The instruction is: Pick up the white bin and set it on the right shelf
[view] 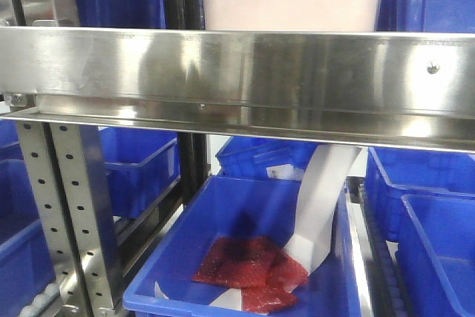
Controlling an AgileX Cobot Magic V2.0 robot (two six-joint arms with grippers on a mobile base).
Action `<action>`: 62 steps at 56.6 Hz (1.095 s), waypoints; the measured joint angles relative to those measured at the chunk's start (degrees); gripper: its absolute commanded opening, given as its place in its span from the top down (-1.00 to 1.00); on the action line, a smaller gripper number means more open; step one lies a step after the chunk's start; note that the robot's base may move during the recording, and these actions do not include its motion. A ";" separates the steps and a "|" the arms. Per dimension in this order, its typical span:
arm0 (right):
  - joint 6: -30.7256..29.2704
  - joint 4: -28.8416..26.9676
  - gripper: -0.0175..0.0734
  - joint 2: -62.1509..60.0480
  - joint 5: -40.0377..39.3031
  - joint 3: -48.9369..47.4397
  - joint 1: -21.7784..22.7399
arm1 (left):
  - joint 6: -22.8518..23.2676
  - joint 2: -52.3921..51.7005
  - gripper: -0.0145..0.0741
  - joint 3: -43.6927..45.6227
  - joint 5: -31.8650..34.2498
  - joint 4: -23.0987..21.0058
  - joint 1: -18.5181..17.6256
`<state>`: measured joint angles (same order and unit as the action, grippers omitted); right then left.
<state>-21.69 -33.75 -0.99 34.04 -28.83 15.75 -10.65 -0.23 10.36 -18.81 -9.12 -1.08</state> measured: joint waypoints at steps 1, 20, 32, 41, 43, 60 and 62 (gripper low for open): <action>0.00 0.00 0.45 0.00 -0.03 0.00 0.00 | 0.00 -0.17 0.95 -0.94 0.18 -0.11 0.51; 0.00 -0.02 0.45 0.00 -0.03 0.00 0.00 | 0.00 -0.33 0.95 -11.89 11.76 0.10 1.84; 0.00 -0.02 0.45 0.00 -0.03 0.00 0.00 | 0.00 -0.33 0.95 -11.89 13.52 0.10 1.84; 0.00 -0.02 0.45 0.00 -0.03 0.00 0.00 | 0.00 -0.33 0.95 -12.02 13.62 0.10 1.84; 0.00 -0.02 0.45 0.00 -0.03 0.00 0.00 | 0.00 -0.33 0.95 -12.02 13.62 0.10 1.84; 0.00 -0.02 0.45 0.00 -0.03 0.00 -1.94 | 0.00 -0.33 0.95 -12.02 13.62 0.10 1.84; 0.00 -0.02 0.45 0.00 -0.03 0.00 -2.27 | 0.00 -0.33 0.95 -12.02 13.62 0.10 1.84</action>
<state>-21.69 -33.78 -0.99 34.01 -28.83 13.49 -10.65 -0.56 -1.66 -5.19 -9.02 0.76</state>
